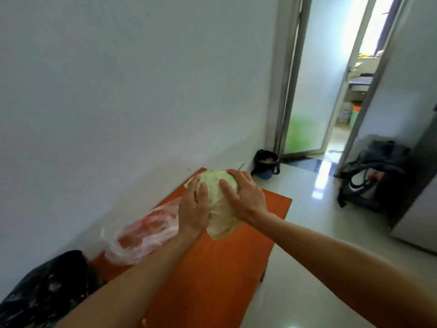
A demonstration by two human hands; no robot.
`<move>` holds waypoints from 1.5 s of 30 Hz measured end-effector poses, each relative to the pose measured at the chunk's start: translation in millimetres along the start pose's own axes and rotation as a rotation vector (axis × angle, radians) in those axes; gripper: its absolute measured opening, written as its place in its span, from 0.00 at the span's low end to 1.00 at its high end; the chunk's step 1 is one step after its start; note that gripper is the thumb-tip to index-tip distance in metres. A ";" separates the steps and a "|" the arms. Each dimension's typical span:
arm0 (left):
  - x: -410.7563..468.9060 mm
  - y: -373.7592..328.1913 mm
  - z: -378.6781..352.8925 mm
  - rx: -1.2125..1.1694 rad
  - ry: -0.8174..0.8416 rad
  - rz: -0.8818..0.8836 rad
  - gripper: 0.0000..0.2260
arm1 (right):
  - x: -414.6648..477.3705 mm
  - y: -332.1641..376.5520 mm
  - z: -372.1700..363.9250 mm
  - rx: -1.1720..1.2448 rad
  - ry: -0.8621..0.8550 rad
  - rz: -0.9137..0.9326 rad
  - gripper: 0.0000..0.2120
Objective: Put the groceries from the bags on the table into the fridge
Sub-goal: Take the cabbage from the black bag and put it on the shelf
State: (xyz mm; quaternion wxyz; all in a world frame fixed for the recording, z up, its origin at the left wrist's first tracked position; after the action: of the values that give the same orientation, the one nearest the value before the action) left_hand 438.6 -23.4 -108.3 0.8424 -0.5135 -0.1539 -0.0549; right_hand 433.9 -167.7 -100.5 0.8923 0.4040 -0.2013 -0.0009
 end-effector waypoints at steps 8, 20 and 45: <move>-7.4 -105.1 -197.6 -0.196 0.424 -0.188 0.30 | -15.3 -124.7 173.4 -0.173 -0.328 -0.231 0.31; -102.1 -318.6 -498.6 -0.361 0.677 -0.266 0.23 | -51.8 -322.6 480.5 -0.411 -0.597 -0.358 0.37; -44.7 -640.2 -1009.9 -0.551 0.851 -0.529 0.29 | 103.6 -646.0 899.9 -0.507 -0.919 -0.407 0.35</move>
State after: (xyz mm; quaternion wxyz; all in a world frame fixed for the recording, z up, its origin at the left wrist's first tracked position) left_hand 440.7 -1215.9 -9.0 0.6228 -0.5907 0.0957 -0.5040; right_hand 309.0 -1268.4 3.7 0.7638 0.1659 -0.4807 -0.3974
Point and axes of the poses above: each hand's wrist, its own x-axis towards the middle knuckle, its own z-axis out of the back of the hand, y = z × x, the point moved 2 cm from there along x, towards the middle knuckle, and after that the axes turned 3 degrees about x, right-handed, at the moved point
